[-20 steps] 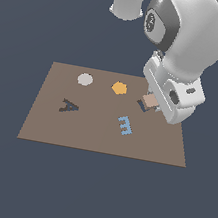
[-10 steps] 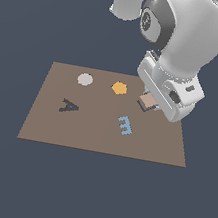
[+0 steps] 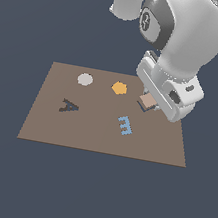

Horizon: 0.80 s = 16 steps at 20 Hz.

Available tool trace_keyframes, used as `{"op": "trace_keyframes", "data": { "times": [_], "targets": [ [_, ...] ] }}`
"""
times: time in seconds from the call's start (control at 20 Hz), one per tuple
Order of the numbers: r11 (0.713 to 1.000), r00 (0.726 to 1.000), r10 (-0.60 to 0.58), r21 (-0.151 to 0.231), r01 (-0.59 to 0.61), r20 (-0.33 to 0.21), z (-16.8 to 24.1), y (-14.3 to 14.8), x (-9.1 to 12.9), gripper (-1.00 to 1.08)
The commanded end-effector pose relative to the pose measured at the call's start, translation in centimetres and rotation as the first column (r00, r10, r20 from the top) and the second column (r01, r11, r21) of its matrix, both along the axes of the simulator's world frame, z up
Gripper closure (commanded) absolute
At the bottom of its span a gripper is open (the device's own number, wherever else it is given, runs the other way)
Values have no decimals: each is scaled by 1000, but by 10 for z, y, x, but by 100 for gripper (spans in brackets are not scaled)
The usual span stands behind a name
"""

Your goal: Insert a designated object into the corresponding slot on a board.

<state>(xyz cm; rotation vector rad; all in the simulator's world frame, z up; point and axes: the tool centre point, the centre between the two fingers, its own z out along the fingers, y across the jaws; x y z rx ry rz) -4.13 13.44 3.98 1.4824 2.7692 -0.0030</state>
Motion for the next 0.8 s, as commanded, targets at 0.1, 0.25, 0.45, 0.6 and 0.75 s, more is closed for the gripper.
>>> {"op": "trace_keyframes", "data": {
  "times": [0.1,0.25,0.45,0.6,0.75],
  "targets": [
    [1000,1000,0,0,0,1,-6,0,0,108],
    [1000,1000,0,0,0,1,-10,0,0,108],
    [1000,1000,0,0,0,1,-10,0,0,-92],
    [1000,1000,0,0,0,1,-10,0,0,-92],
    [1000,1000,0,0,0,1,-10,0,0,-92]
  ]
}}
